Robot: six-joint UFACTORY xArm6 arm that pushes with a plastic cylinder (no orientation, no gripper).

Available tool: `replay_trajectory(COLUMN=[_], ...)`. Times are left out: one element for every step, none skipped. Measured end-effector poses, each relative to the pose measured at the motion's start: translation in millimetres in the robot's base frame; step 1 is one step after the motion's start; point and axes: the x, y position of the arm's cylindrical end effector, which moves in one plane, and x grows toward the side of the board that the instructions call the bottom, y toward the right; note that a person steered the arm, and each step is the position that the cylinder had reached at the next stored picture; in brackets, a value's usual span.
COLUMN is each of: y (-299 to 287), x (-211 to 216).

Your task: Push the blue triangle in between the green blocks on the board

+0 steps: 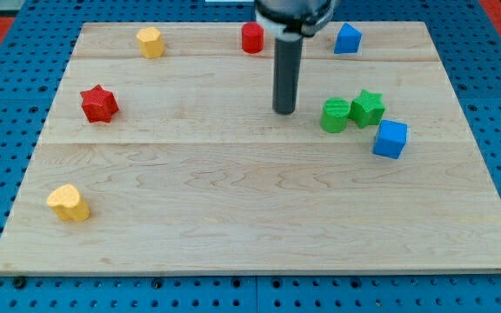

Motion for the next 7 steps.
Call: replay_trajectory(y=[85.7,172.2,134.8,99.2,99.2,100.7,104.5], x=[-43.6,-103.9,-162.3,-153.7,-76.3,-40.4,-84.2])
